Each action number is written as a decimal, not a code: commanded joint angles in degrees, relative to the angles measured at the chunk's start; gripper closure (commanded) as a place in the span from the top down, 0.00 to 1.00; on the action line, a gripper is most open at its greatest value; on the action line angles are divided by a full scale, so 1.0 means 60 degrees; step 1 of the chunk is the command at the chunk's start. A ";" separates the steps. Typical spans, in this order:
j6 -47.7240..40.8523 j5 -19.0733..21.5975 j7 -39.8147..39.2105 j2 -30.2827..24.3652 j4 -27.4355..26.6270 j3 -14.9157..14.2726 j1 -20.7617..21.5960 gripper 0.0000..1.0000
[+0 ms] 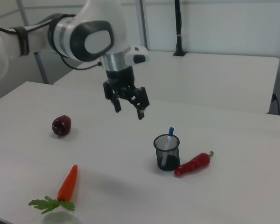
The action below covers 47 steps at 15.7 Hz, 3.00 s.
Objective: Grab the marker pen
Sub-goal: 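Move the open gripper over the black pen cup and lower onto the marker, then close the gripper on the blue-capped marker and lift it from the cup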
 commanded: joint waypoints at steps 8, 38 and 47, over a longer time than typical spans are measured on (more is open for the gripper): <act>0.2856 0.0043 -0.1879 0.1457 0.0053 0.0039 -0.0726 0.99; 0.5848 0.0423 0.0070 0.2748 0.0038 0.0142 -0.0624 0.15; 0.5687 0.0496 0.0056 0.2193 0.0053 0.0156 -0.0609 0.11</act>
